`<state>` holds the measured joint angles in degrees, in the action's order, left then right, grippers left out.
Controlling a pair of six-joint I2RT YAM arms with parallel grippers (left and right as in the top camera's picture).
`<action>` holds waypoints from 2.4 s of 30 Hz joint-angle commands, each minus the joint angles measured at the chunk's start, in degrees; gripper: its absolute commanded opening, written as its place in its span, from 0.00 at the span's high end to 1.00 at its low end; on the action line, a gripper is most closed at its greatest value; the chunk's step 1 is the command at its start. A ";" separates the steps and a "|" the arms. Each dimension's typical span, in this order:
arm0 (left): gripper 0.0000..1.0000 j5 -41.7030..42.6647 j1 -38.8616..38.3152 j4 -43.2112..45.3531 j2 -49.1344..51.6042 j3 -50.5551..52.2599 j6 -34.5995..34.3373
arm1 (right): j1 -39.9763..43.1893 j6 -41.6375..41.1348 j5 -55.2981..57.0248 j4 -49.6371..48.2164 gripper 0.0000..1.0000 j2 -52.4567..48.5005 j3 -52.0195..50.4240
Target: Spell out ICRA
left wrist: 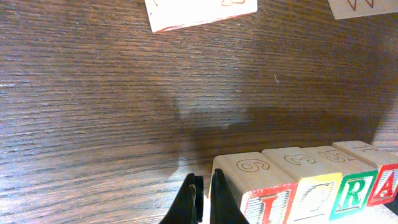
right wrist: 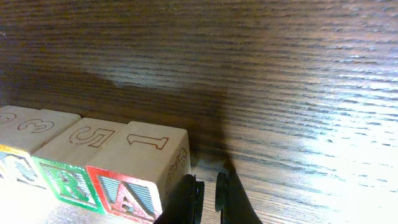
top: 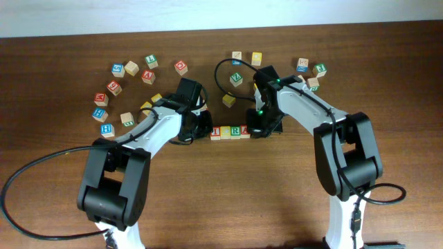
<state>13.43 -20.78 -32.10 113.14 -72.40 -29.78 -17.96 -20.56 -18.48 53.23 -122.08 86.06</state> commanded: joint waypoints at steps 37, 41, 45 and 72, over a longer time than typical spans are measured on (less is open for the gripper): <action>1.00 -4.22 -5.49 -4.92 -17.00 11.96 -5.40 | 7.41 0.09 5.97 8.85 0.96 10.10 1.46; 1.00 -4.04 -6.97 0.68 -9.42 11.96 -5.40 | 5.49 0.11 5.86 8.11 0.96 6.95 1.29; 1.00 -3.76 -6.97 4.11 -5.99 11.96 -5.38 | 4.79 0.09 5.84 6.51 0.96 5.07 0.04; 1.00 -7.23 -6.97 10.47 -4.39 11.96 -5.38 | 4.72 0.11 5.01 6.38 0.96 4.35 -0.04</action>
<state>7.46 -27.53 -21.61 107.37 -60.69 -34.59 -12.91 -20.01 -12.97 59.72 -116.86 86.21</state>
